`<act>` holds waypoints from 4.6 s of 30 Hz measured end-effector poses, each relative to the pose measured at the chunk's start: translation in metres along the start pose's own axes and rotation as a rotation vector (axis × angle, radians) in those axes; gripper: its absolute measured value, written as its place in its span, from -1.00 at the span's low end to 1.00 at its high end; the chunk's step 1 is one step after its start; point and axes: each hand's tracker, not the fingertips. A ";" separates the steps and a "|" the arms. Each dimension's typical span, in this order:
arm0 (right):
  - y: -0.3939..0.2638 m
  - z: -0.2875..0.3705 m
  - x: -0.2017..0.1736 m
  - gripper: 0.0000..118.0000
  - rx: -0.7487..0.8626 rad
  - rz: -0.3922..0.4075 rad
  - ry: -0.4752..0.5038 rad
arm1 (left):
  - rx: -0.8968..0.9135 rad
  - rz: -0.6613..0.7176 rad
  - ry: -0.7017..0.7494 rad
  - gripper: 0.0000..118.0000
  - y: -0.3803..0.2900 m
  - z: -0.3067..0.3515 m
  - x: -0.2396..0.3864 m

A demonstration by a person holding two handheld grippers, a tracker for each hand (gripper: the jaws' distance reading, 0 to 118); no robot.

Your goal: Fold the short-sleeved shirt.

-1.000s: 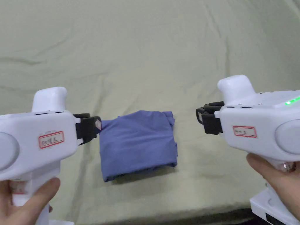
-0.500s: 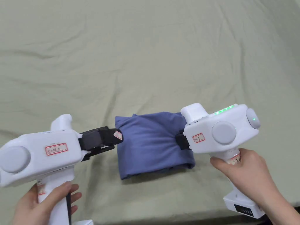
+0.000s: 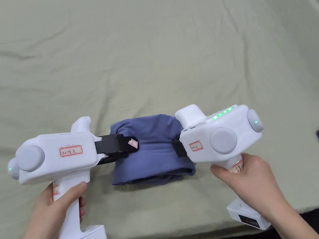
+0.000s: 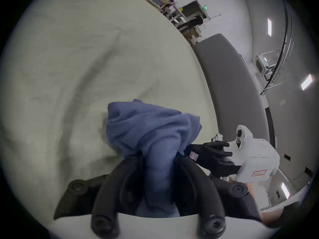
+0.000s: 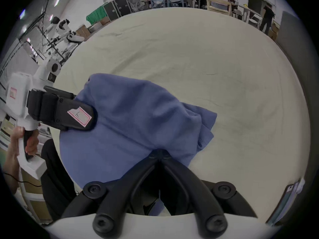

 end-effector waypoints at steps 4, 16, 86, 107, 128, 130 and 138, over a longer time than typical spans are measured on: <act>0.006 0.022 -0.013 -0.96 0.103 -0.022 0.023 | -0.011 -0.040 0.009 -0.50 0.011 0.022 -0.002; 0.062 0.059 -0.131 -0.96 0.326 0.146 0.116 | 0.075 -0.027 0.261 -0.50 0.049 0.183 -0.105; 0.004 0.310 0.057 1.00 1.008 -0.068 -0.511 | 1.085 -0.705 0.670 1.00 0.002 0.194 0.280; 0.008 0.323 0.048 1.00 1.032 -0.085 -0.492 | 1.081 -0.651 0.654 1.00 -0.001 0.206 0.269; 0.010 0.325 0.042 1.00 1.031 -0.086 -0.485 | 1.098 -0.661 0.653 1.00 -0.007 0.215 0.265; 0.010 0.324 0.042 1.00 1.030 -0.086 -0.480 | 1.101 -0.656 0.647 1.00 -0.008 0.215 0.263; 0.011 0.322 0.043 1.00 1.021 -0.090 -0.481 | 1.106 -0.638 0.646 1.00 -0.007 0.215 0.260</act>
